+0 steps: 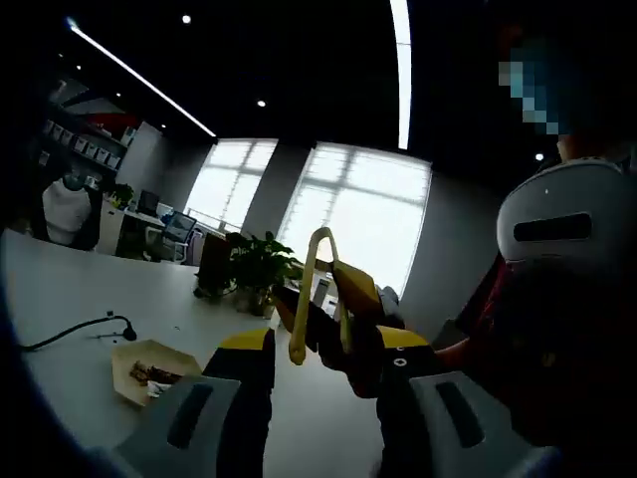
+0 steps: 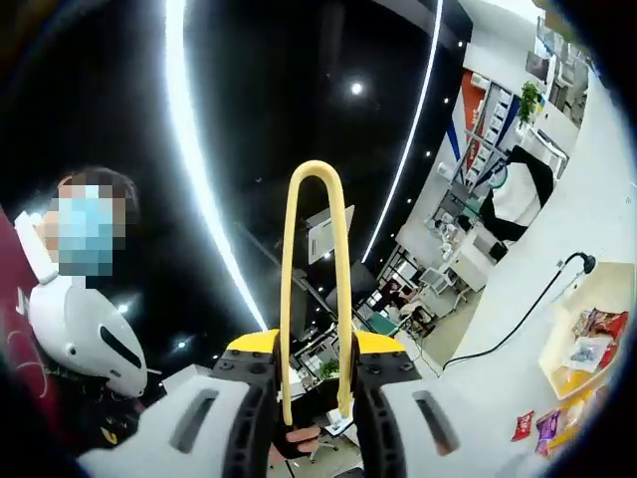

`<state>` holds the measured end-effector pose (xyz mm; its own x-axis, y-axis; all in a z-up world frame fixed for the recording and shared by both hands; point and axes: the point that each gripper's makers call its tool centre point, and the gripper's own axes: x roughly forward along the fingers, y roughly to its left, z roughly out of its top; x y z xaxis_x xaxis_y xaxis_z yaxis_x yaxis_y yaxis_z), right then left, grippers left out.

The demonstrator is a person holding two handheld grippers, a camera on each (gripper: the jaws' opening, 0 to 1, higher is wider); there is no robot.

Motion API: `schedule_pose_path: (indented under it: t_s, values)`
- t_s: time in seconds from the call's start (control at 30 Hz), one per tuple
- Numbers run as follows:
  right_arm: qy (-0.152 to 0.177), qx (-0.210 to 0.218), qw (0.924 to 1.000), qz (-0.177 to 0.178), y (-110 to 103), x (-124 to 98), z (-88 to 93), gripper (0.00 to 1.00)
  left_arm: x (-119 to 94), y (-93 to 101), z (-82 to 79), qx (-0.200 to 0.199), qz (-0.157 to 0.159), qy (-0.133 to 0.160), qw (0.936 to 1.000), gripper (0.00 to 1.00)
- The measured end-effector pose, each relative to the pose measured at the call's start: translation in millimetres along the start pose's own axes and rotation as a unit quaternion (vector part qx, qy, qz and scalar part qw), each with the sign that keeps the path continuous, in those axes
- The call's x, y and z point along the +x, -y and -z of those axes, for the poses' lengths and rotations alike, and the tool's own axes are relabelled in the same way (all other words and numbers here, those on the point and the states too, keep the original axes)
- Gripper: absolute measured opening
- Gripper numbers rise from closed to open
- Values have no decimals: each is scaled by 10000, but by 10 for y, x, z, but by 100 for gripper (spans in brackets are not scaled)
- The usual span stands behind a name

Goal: Place the target food into the container with the food tongs after gripping and lifting it, then release it inside without dropping or visibly crushing the food.

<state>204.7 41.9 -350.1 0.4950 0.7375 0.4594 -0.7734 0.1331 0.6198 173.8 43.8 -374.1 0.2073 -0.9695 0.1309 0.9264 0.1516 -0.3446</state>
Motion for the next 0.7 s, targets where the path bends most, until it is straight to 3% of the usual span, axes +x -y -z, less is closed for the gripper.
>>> schedule_pose_path:
  t_s: [0.3, 0.4, 0.5, 0.57, 0.63, 0.7]
  values:
    - [-354, -46, 9994, 28, -44, -20, 125, 24, 57, -18, 31, -133, 29, -49, 9999, 27]
    - [-425, -130, 9990, 45, -30, -39, 131, 24, 65, 3, 65, -183, 96, -96, 9997, 28]
    - [-460, -88, 9989, 8, -66, -35, 142, 24, 105, 36, 149, -45, 146, -302, 9994, 35]
    - [-479, -160, 9987, -14, -87, -25, 142, 22, 133, 64, 272, 40, 202, -595, 9980, 30]
    - [-540, -271, 9982, -12, -81, -27, 140, 22, 116, 57, 235, 41, 189, -465, 9987, 28]
    - [-597, -79, 9982, 16, -81, -19, 153, 21, 77, 65, 186, -168, 271, -335, 9989, 25]
